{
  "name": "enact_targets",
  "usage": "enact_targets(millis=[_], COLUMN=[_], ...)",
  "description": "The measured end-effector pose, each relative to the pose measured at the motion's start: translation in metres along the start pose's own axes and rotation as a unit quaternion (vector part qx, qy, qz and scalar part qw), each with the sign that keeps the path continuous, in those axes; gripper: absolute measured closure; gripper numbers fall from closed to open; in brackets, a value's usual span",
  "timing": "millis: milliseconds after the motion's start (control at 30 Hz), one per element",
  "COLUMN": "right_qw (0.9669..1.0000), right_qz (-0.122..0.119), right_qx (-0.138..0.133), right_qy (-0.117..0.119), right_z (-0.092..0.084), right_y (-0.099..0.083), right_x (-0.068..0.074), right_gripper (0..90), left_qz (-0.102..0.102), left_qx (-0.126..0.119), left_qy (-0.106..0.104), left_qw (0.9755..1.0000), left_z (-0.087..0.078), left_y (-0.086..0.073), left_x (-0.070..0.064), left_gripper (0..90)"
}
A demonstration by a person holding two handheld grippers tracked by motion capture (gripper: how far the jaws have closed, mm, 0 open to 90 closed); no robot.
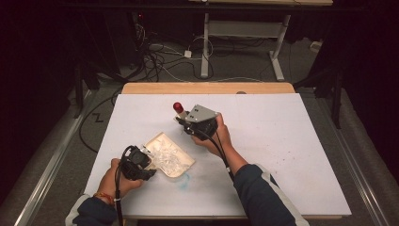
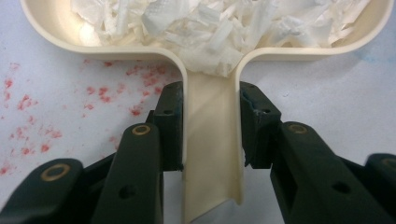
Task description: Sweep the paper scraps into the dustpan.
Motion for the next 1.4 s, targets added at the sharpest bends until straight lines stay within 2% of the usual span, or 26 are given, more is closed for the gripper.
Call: enact_targets(millis=[67,100,133,233,267,300,367,467,533,667,700,800,833,933,967,1000,1100,1200,1267,1333,1400], right_qw=[0.9994,0.9994,0.9976,0.9945,0.9945,0.9922,0.9903,0.9888,0.9864,0.9867,0.9886,0.9904,0.9923,0.9952,0.9952,0.9963,0.9971,0.9981,0.998,0.9977,0.997], right_qz=[-0.008,-0.008,-0.019,-0.037,-0.037,-0.039,-0.043,-0.035,-0.028,-0.014,-0.01,-0.001,0.015,0.027,0.027,0.035,0.04,0.049,0.048,0.05,0.052], right_qx=[-0.003,-0.003,-0.005,-0.005,-0.005,-0.011,-0.016,-0.024,-0.04,-0.05,-0.058,-0.06,-0.057,-0.043,-0.043,-0.036,-0.027,0.004,0.029,0.033,0.03], right_qy=[0.034,0.034,0.067,0.097,0.097,0.118,0.131,0.143,0.157,0.154,0.139,0.125,0.109,0.084,0.084,0.07,0.058,0.037,0.03,0.032,0.049], right_z=[-0.005,-0.005,-0.01,-0.019,-0.019,-0.028,-0.036,-0.044,-0.056,-0.067,-0.075,-0.081,-0.087,-0.092,-0.092,-0.096,-0.099,-0.103,-0.108,-0.109,-0.109], right_y=[0.0,0.0,0.002,0.004,0.004,0.005,0.006,0.008,0.012,0.017,0.021,0.023,0.023,0.017,0.017,0.012,0.007,-0.005,-0.013,-0.015,-0.015], right_x=[0.014,0.014,0.025,0.039,0.039,0.046,0.051,0.056,0.062,0.063,0.058,0.054,0.047,0.039,0.039,0.035,0.031,0.027,0.033,0.037,0.048], right_gripper=[69.9,69.9,69.8,69.7,69.7,69.8,69.9,70.1,70.3,70.2,70.2,70.2,70.2,70.2,70.2,70.3,70.3,70.3,70.3,70.3,70.3], left_qz=[0.001,0.001,0.004,0.012,0.012,0.014,0.018,0.019,0.021,0.023,0.025,0.028,0.031,0.034,0.033,0.034,0.035,0.04,0.043,0.045,0.048], left_qx=[0.0,0.0,0.0,0.003,0.003,0.004,0.006,0.008,0.007,0.01,0.011,0.014,0.015,0.016,0.016,0.017,0.021,0.023,0.027,0.029,0.03], left_qy=[0.001,0.0,0.003,0.005,0.005,0.005,0.006,0.005,0.006,0.008,0.007,0.006,0.006,0.006,0.006,0.007,0.008,0.01,0.012,0.013,0.014], left_qw=[1.0,1.0,1.0,0.9999,0.9999,0.9999,0.9998,0.9998,0.9997,0.9997,0.9996,0.9995,0.9994,0.9993,0.9993,0.9992,0.9991,0.9989,0.9986,0.9985,0.9983], left_z=[0.0,0.0,0.0,-0.002,-0.002,-0.002,-0.003,-0.003,-0.005,-0.006,-0.006,-0.007,-0.008,-0.009,-0.009,-0.01,-0.009,-0.009,-0.009,-0.008,-0.007], left_y=[0.0,0.0,0.0,-0.001,-0.001,-0.001,-0.002,-0.003,-0.003,-0.004,-0.004,-0.007,-0.008,-0.01,-0.01,-0.01,-0.011,-0.011,-0.011,-0.011,-0.01], left_x=[0.001,0.0,0.0,0.0,0.0,0.0,0.0,-0.001,-0.001,-0.002,-0.002,-0.004,-0.004,-0.005,-0.005,-0.005,-0.007,-0.009,-0.01,-0.012,-0.013], left_gripper=[63.2,63.2,63.2,63.2,63.2,63.2,63.2,63.1,63.1,63.1,63.1,63.1,63.1,63.1,63.1,63.1,63.1,63.0,63.0,63.0,62.9])
Point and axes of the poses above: each handheld gripper's, and its own axes: z roughly forward along the jaws, y roughly out of its top, x roughly to its left, the point moved 10 cm from there along z, roughly forward along the jaws, and after that the axes turned 2 degrees about -z, right-handed, at the moved point
